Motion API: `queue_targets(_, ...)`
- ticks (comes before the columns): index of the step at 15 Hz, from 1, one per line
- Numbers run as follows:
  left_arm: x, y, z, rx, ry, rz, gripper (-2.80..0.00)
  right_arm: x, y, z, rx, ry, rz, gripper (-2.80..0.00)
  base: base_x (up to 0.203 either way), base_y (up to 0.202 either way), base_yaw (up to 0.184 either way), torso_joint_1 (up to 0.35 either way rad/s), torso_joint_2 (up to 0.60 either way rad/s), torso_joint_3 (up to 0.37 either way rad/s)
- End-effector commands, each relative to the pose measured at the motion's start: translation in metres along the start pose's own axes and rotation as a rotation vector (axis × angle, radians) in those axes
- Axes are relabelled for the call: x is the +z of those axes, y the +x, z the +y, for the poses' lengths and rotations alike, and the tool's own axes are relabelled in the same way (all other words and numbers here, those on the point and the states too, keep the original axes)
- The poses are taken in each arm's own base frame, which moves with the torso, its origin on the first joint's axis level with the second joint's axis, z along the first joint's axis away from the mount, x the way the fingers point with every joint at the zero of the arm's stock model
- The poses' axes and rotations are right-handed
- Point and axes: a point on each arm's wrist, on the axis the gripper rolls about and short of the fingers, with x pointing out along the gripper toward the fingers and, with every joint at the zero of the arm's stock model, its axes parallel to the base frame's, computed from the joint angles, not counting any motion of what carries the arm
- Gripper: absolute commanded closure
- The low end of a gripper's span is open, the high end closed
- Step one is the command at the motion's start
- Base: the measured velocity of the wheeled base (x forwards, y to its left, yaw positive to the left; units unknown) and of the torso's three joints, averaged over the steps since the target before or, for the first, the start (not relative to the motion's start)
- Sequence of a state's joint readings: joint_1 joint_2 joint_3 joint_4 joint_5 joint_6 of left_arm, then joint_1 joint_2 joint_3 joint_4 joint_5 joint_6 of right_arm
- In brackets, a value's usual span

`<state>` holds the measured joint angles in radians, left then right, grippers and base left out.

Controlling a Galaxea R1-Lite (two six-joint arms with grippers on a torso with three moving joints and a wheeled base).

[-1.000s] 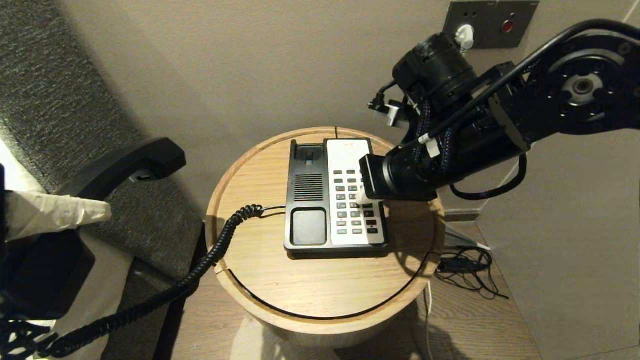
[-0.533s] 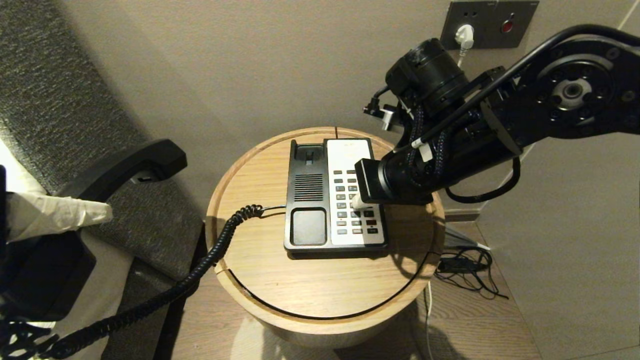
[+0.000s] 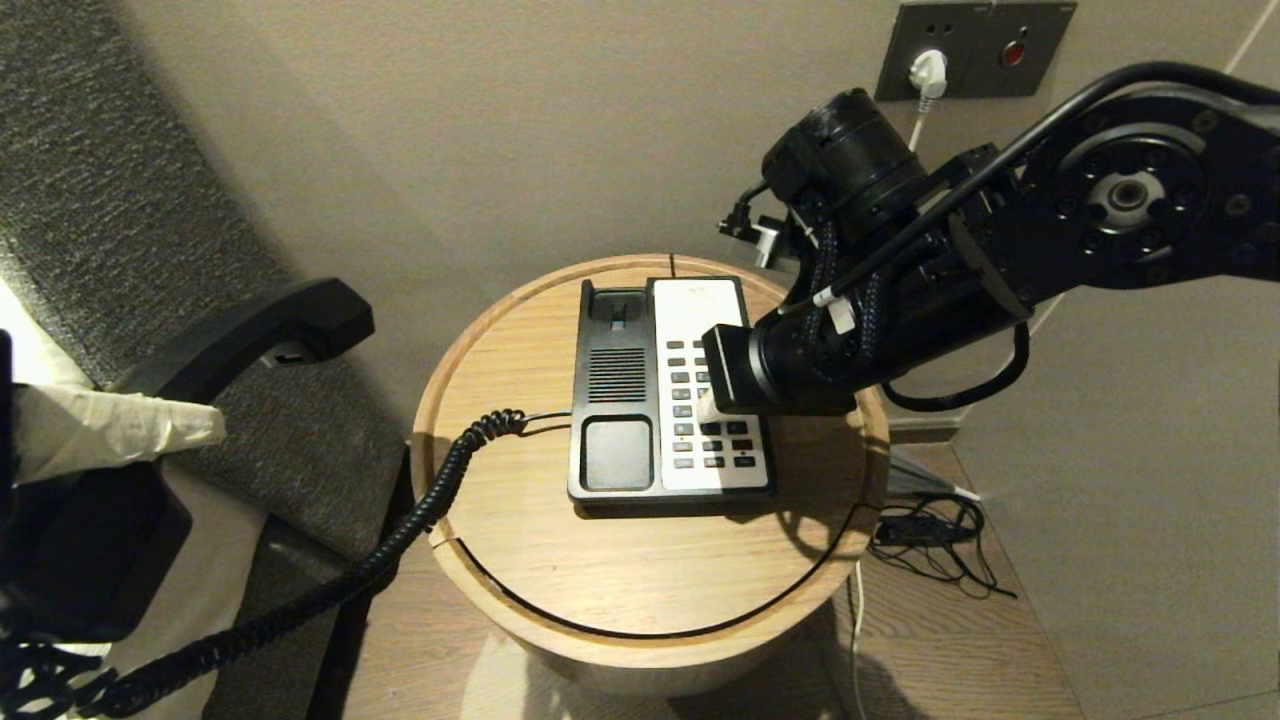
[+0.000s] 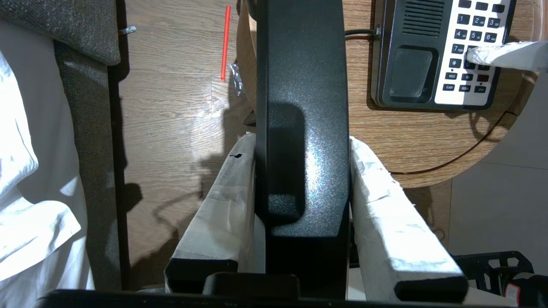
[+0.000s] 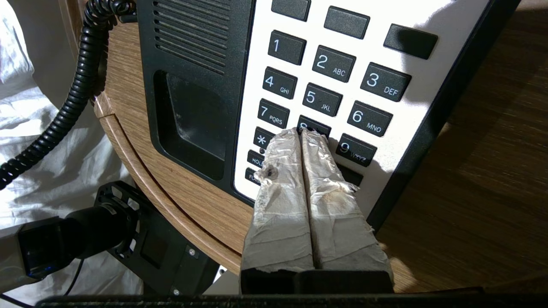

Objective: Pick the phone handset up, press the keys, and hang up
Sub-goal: Dial the number

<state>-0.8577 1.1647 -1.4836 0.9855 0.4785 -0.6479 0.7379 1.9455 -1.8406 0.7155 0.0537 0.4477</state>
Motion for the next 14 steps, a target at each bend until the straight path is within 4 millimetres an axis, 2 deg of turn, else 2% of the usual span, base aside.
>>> queue_targets(1, 0.000, 0.000, 0.000, 0.005, -0.003, 0.002, 0.00, 0.000, 0.000, 0.001, 0.000, 0.004, 0.003, 0.00, 0.000, 0.000, 0.000, 0.000, 0.00, 0.000)
queue_targets(6, -0.001, 0.000, 0.002, 0.012, -0.007, 0.004, 0.00, -0.004, -0.024, 0.015, 0.047, -0.014, -0.026, 0.00, 0.000, 0.000, 0.000, 0.000, 0.00, 0.000)
queue_targets(8, -0.002, 0.000, 0.002, 0.011, -0.009, 0.007, 0.00, -0.008, -0.027, 0.020, 0.062, -0.027, -0.023, 0.00, 0.000, 0.000, 0.000, 0.000, 0.00, 0.000)
queue_targets(14, -0.002, 0.000, 0.003, 0.011, -0.008, 0.008, 0.00, -0.011, -0.014, 0.017, 0.035, -0.020, 0.013, 0.00, 0.000, 0.000, 0.000, 0.000, 0.00, 0.000)
